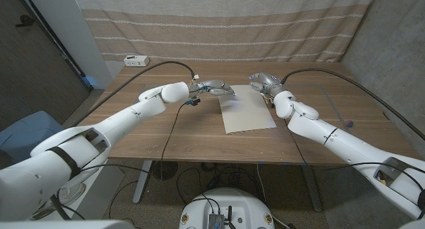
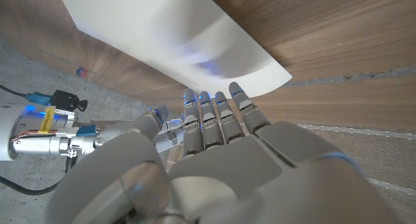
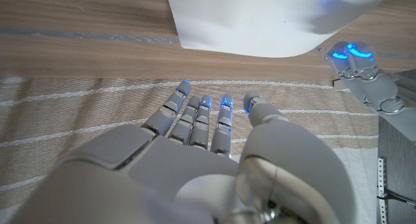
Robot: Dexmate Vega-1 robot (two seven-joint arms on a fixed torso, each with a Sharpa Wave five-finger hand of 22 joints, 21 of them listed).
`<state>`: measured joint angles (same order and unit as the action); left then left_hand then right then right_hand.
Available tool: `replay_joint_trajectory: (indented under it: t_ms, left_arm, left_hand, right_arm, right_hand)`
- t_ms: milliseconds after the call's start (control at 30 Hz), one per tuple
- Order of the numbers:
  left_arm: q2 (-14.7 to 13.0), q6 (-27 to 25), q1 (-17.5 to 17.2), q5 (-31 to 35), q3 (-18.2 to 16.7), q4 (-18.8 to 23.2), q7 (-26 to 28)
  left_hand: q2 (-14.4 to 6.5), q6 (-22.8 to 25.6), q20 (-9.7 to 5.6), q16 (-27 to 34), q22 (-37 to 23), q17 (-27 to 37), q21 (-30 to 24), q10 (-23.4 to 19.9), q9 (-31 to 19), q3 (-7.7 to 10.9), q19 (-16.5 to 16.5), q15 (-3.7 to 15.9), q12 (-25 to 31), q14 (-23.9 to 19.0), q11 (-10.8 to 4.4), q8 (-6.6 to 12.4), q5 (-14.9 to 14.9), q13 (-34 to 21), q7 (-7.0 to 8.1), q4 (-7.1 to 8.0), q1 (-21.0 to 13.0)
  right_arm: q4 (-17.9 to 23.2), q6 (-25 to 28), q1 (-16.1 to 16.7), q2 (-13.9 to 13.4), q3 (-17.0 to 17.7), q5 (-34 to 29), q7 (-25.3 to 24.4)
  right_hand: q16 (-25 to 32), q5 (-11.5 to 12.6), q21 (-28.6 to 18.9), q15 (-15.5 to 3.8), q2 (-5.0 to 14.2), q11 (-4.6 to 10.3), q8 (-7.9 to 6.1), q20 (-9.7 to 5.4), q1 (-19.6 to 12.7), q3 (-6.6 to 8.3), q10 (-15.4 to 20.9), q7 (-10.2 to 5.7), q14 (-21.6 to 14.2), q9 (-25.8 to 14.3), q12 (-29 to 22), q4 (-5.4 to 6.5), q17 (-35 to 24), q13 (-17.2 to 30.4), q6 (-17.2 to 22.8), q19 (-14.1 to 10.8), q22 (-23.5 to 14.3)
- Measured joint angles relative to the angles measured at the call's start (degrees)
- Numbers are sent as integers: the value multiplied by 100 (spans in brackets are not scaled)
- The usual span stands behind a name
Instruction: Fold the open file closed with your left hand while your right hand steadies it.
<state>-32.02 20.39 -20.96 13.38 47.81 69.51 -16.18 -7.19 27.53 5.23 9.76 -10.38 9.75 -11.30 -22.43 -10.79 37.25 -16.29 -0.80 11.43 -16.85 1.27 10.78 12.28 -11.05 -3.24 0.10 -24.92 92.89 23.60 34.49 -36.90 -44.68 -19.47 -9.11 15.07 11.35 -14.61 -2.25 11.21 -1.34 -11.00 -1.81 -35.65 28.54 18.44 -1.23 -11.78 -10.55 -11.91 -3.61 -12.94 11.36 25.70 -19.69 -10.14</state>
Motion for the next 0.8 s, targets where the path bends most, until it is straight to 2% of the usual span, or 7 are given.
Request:
replay_joint_trajectory:
  t_ms: [300, 367, 500, 567, 667, 800]
  left_arm:
    - [-154, -180, -77, 130, -76, 202, 149]
    - [-175, -197, -87, 143, -90, 226, 171]
    - [-205, -210, -96, 167, -106, 244, 196]
    - [-212, -213, -97, 170, -109, 245, 203]
    - [-232, -213, -101, 174, -119, 246, 209]
    - [-232, -215, -101, 185, -119, 246, 211]
  left_hand:
    - [23, -61, 0, 0, 0, -16, 0, 5, 0, -10, 0, 0, 0, 0, 5, 0, -22, 0, -2, -11, 22]
    - [38, -61, 0, 0, -1, -16, 0, 5, 0, -21, 0, 15, 0, 14, 5, 0, -22, 0, -2, -22, 38]
    - [16, -88, 0, 0, -1, -16, 0, 5, 0, -21, 0, 21, 0, 20, 5, 0, -21, 0, 25, -22, 60]
    - [15, -92, -1, 0, -1, -16, 0, 4, 0, -21, 0, 21, 0, 20, 5, 0, -21, 0, 29, -22, 61]
    - [-31, -92, -1, 0, -1, -16, 0, 8, 0, -20, 0, 21, 0, 20, 2, 0, -42, 0, 29, -22, 107]
    - [-30, -92, -1, 0, -1, -16, 0, 35, 0, -43, 0, 21, 1, 20, -26, 0, -43, 0, 29, -45, 108]
  right_arm:
    - [-181, -3, -108, 98, -154, -12, 218]
    - [-216, -3, -128, 117, -177, -14, 249]
    - [-303, 1, -178, 166, -225, -14, 320]
    - [-355, 5, -206, 194, -249, -14, 338]
    - [-402, 37, -235, 221, -270, 0, 400]
    - [-502, 58, -300, 265, -306, 20, 440]
  right_hand:
    - [0, 0, 0, 0, -5, -19, 0, -2, 5, 0, 19, 20, 0, 0, 0, 0, 0, 0, 20, 2, 0]
    - [0, 0, 27, 0, -5, 21, 9, -2, 5, 0, -25, -3, 0, 0, 7, 0, 0, 0, -3, 2, 0]
    - [-34, 0, 89, 6, -15, 70, 85, -28, 15, -55, -265, -125, 157, 0, 91, 55, -17, -19, -253, 76, 0]
    - [-81, 0, 161, 1, -75, 91, 86, -32, 79, -112, -387, -167, 275, 0, 111, 112, -26, -20, -376, 183, 0]
    - [-156, -34, 264, 8, -69, 165, 86, -47, 294, -231, -604, -261, 469, 0, 134, 230, -27, -20, -550, 393, 0]
    - [-156, -34, 275, 19, -49, 206, 86, -33, 383, -295, -659, -277, 537, 0, 134, 294, -27, -20, -628, 466, 0]
